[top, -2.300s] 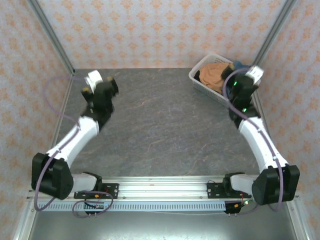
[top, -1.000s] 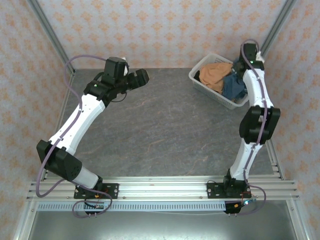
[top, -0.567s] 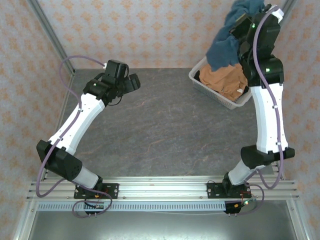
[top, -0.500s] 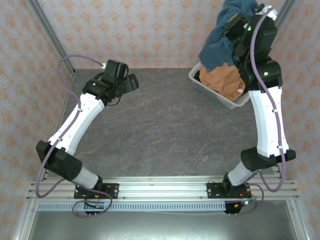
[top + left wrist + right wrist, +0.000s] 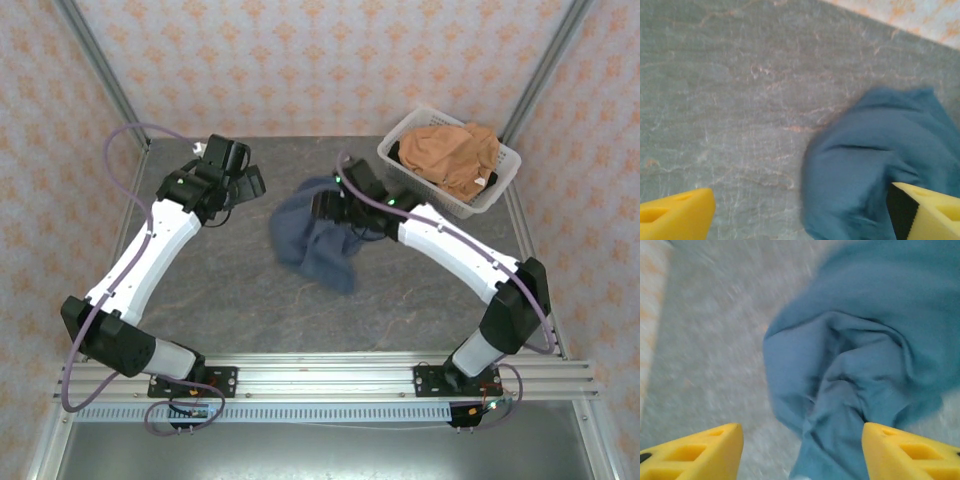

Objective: Fold and stack the t-shirts

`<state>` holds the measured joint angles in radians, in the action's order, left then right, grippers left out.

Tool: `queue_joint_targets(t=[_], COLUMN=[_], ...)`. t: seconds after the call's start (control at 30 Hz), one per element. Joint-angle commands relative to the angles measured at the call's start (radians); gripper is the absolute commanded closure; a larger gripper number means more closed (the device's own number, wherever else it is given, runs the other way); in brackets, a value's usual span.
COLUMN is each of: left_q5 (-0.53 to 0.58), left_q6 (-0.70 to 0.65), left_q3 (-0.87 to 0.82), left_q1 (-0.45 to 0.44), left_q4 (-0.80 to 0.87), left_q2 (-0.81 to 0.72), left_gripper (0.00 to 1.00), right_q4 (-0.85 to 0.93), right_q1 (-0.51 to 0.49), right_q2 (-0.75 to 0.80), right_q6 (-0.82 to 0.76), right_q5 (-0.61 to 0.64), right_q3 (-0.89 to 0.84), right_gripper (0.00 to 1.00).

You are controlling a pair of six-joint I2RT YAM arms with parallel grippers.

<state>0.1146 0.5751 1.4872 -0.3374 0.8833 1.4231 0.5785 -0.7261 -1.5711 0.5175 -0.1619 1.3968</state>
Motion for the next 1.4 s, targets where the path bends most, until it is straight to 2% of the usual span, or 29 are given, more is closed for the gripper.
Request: queue_joint_targets(t=[0.0, 0.17, 0.33, 0.53, 0.67, 0.77, 0.97, 1.07, 1.13, 1.2, 1.27, 1.33, 1.37], left_q5=[-0.093, -0.197, -0.238, -0.163, -0.131, -0.053, 0.014, 0.061, 0.090, 0.112, 0.143, 0.159, 0.160], left_q6=[-0.014, 0.017, 0.057, 0.039, 0.024, 0.005, 0.016, 0.015, 0.009, 0.002, 0.003, 0.005, 0.006], left_q3=[-0.066, -0.153, -0.163, -0.072, 0.004, 0.090, 0.119, 0.112, 0.093, 0.078, 0.077, 0.065, 0.053], left_q1=[0.006, -0.040, -0.176, -0.323, -0.394, -0.445, -0.456, -0.456, -0.456, -0.455, -0.454, -0.454, -0.453], left_q4=[0.042, 0.017, -0.024, -0.004, -0.019, 0.023, 0.047, 0.069, 0.057, 0.040, 0.046, 0.047, 0.042], left_q2=[-0.015, 0.005, 0.094, 0.281, 0.374, 0.461, 0.573, 0.603, 0.609, 0.612, 0.621, 0.612, 0.600], left_gripper=[0.13, 0.15, 0.15, 0.21, 0.20, 0.19, 0.19, 0.21, 0.28, 0.42, 0.61, 0.78, 0.89], right_q4=[-0.009, 0.062, 0.044, -0.013, -0.076, -0.088, -0.080, -0.093, -0.105, -0.109, -0.097, -0.114, -0.119], right_q1=[0.029, 0.141, 0.249, 0.292, 0.313, 0.334, 0.356, 0.355, 0.356, 0.356, 0.356, 0.355, 0.356], right_q2=[0.136, 0.196, 0.160, 0.009, -0.100, -0.190, -0.369, -0.432, -0.463, -0.483, -0.476, -0.434, -0.401], right_q6=[0.046, 0.062, 0.087, 0.152, 0.170, 0.156, 0.132, 0.137, 0.148, 0.154, 0.156, 0.155, 0.153], right_q5=[0.038, 0.088, 0.032, -0.024, 0.004, 0.026, 0.014, -0.012, -0.029, -0.040, -0.021, 0.000, 0.011], right_q3=[-0.073, -0.182, -0.248, -0.239, -0.219, -0.171, -0.057, -0.015, 0.005, 0.021, 0.031, 0.016, 0.009], right_gripper=[0.32, 0.33, 0.36, 0.38, 0.37, 0.37, 0.37, 0.44, 0.53, 0.68, 0.90, 0.99, 1.00])
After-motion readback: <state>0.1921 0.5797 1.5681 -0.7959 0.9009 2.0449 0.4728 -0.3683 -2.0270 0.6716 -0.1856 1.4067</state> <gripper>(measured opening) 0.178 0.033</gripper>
